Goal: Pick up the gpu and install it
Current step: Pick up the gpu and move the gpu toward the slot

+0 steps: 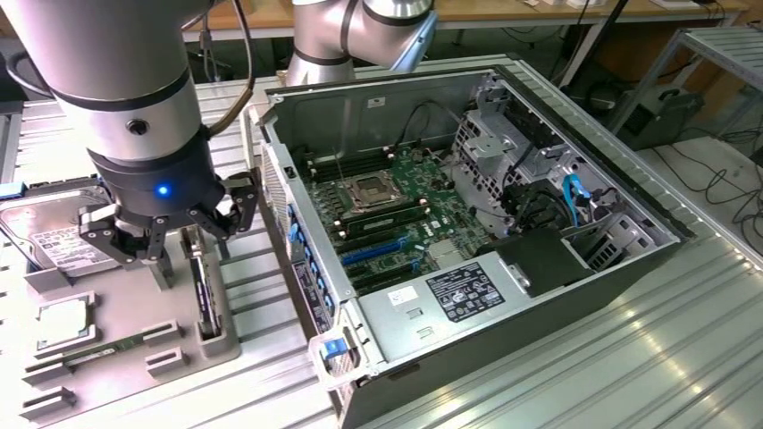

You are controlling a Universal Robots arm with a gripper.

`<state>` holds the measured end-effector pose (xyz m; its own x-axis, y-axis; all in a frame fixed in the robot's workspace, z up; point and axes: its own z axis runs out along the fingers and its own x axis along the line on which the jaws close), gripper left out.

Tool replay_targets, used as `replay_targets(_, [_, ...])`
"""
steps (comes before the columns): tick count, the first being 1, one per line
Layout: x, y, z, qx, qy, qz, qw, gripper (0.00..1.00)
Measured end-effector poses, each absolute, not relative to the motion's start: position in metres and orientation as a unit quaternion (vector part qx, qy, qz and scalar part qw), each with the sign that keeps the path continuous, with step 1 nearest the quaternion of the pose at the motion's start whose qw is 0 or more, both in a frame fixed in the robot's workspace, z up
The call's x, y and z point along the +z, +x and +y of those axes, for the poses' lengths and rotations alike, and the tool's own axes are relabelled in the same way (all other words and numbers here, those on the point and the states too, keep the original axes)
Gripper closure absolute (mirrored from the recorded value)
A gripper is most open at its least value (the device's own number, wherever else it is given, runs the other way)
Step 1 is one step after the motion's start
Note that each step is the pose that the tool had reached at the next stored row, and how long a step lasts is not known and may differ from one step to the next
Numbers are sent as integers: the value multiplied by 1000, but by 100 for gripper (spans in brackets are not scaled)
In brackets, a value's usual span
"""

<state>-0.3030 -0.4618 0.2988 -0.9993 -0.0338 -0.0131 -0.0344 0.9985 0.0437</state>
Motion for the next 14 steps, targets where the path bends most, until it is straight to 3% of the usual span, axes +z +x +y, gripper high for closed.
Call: replay_targets(14, [294, -304, -462, 22, -17, 1000, 6, 40])
